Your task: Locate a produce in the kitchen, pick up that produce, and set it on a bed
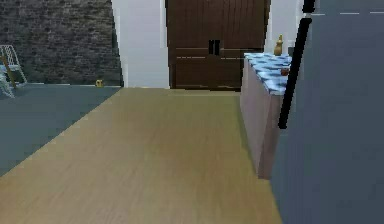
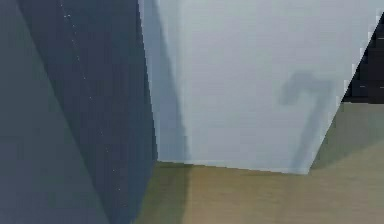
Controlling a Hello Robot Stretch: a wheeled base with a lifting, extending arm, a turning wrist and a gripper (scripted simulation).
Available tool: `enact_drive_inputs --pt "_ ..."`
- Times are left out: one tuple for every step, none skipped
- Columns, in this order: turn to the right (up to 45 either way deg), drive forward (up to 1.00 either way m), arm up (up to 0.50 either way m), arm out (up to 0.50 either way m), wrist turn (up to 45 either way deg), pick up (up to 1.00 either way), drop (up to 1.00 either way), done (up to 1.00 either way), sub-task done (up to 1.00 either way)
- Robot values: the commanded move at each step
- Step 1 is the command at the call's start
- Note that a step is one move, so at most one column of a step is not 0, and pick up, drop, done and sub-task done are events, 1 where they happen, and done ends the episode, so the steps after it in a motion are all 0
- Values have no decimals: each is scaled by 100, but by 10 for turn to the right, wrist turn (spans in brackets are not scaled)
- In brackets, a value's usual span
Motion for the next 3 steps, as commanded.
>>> enact_drive_inputs --pt "0 100 0 0 0 0 0 0 0" --pt "150 0 0 0 0 0 0 0 0" --pt "0 20 0 0 0 0 0 0 0"
